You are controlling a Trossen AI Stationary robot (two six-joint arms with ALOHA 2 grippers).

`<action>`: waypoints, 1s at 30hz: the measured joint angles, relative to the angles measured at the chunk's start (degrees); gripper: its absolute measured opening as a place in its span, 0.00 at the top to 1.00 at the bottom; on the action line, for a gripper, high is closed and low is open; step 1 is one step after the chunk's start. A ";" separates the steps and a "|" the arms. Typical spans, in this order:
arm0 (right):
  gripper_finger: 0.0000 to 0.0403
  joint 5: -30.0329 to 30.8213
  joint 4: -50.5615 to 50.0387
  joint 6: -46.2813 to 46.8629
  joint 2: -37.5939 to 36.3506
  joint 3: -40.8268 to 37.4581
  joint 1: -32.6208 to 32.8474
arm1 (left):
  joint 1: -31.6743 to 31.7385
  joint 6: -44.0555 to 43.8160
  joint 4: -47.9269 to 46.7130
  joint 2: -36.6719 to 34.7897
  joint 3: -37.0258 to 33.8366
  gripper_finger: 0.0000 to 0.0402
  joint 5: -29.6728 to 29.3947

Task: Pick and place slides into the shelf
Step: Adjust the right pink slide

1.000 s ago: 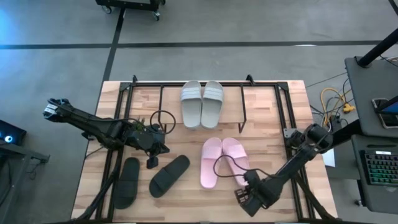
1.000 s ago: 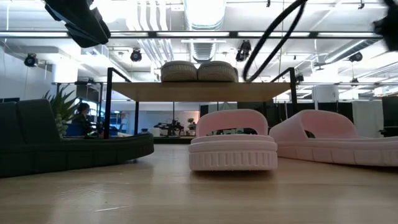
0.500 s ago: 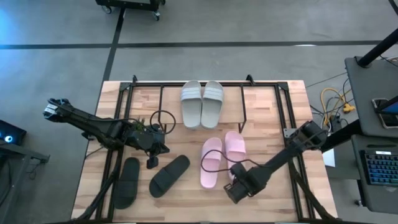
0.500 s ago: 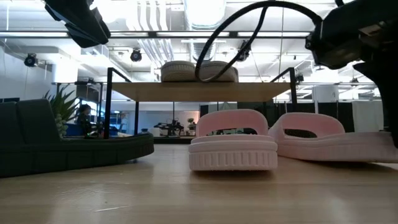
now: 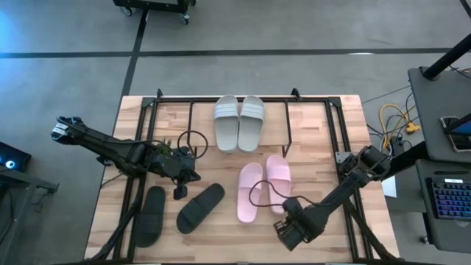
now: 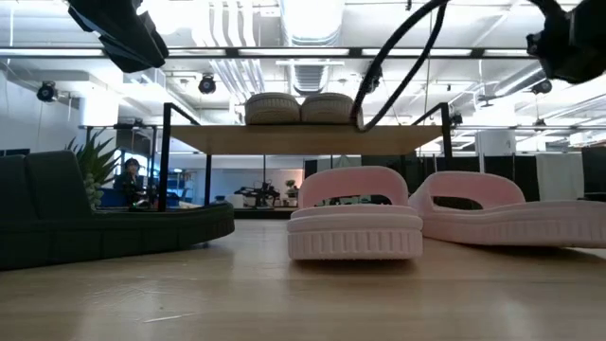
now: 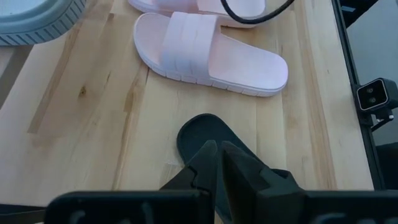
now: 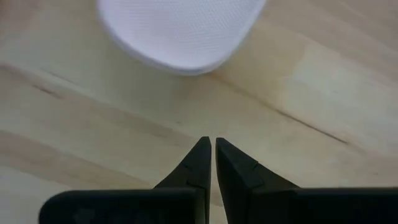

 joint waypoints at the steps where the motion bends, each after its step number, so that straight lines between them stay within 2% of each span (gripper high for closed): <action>1: 0.96 0.00 0.14 -0.17 0.00 -0.19 -0.02 | 0.06 0.35 0.02 0.00 0.00 0.98 0.00; 10: 0.96 0.74 9.58 -2.53 0.14 -0.20 -0.59 | 0.06 0.96 0.04 0.00 0.00 0.98 0.00; 20: 0.96 1.70 -0.45 -0.74 2.40 -0.68 -2.07 | 0.08 1.02 0.05 0.00 0.00 0.98 -0.49; 26: 0.96 3.08 -3.01 -0.48 2.69 -0.74 -3.56 | 0.08 1.02 0.08 0.00 0.00 0.98 -0.50; 30: 0.96 1.70 -4.53 -0.09 2.67 -0.77 -3.93 | 0.08 1.02 0.08 0.00 0.00 0.98 -0.48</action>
